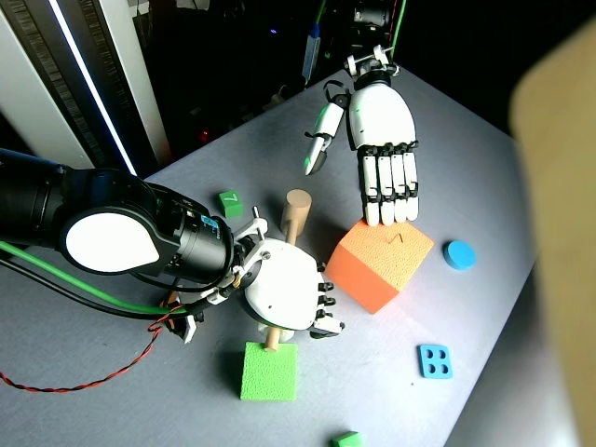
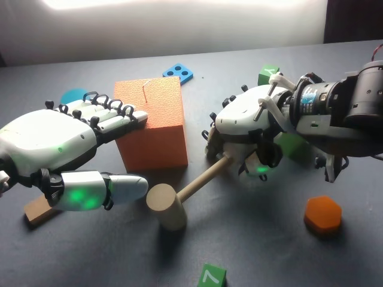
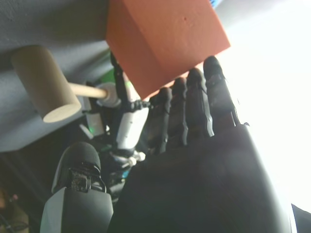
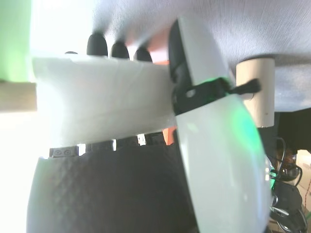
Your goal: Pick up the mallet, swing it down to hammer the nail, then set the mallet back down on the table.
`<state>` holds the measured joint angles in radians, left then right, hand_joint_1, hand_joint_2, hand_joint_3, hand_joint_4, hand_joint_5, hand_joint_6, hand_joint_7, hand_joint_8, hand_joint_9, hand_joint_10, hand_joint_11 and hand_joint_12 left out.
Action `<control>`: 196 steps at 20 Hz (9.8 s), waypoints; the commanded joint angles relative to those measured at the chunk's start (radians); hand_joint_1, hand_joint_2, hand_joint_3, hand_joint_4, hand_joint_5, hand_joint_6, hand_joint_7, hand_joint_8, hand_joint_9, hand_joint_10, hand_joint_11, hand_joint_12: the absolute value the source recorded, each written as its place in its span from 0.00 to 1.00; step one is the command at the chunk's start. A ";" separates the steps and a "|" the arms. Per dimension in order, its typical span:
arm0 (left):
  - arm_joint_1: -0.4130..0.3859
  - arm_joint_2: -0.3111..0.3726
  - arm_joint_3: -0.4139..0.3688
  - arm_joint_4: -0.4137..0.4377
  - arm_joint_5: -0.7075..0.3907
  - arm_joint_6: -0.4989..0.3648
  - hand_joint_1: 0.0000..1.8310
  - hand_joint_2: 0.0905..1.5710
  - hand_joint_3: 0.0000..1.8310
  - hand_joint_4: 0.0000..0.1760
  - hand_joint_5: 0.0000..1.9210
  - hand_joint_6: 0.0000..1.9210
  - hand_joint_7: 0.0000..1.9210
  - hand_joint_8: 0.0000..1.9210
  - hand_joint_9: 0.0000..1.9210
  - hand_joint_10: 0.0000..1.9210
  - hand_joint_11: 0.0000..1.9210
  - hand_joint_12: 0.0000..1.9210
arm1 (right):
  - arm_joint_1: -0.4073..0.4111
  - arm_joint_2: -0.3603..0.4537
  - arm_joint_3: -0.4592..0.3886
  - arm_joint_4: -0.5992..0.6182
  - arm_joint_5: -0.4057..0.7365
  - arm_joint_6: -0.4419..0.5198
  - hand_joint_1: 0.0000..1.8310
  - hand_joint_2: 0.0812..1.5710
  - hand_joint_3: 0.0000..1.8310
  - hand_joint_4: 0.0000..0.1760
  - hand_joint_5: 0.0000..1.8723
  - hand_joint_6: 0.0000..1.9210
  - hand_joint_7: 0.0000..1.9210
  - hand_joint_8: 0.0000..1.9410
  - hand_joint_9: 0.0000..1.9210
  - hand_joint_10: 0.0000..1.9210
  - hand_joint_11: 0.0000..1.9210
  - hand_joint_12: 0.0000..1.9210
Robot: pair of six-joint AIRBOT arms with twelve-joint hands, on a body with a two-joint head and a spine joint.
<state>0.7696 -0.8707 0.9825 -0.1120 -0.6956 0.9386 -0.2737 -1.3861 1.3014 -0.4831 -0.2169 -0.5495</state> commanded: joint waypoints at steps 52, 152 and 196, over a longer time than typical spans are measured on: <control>-0.006 -0.004 -0.007 -0.007 -0.070 -0.010 0.00 0.75 0.00 0.00 0.09 0.00 0.09 0.00 0.09 0.00 0.00 0.18 | 0.241 0.337 -0.328 -1.366 -0.252 1.378 0.22 1.00 0.05 1.00 0.75 1.00 0.86 1.00 0.91 1.00 0.99 1.00; -0.007 -0.004 -0.012 -0.007 -0.067 -0.019 0.00 0.75 0.00 0.00 0.09 0.00 0.10 0.00 0.10 0.00 0.00 0.18 | -0.097 0.331 -0.391 -1.982 -0.379 1.888 0.20 1.00 0.08 1.00 0.75 1.00 0.84 1.00 0.92 1.00 1.00 1.00; -0.247 0.107 -0.046 0.142 0.052 -0.066 0.00 0.75 0.00 0.00 0.09 0.00 0.10 0.00 0.10 0.00 0.00 0.20 | -0.280 0.038 -0.146 -2.179 -0.402 1.952 0.14 0.76 0.00 0.00 0.30 0.00 0.33 0.00 0.29 0.00 0.03 0.59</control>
<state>0.5358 -0.7757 0.9360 0.0372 -0.5308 0.8734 -0.5461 -1.3540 1.1561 -2.6389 -0.5556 1.4006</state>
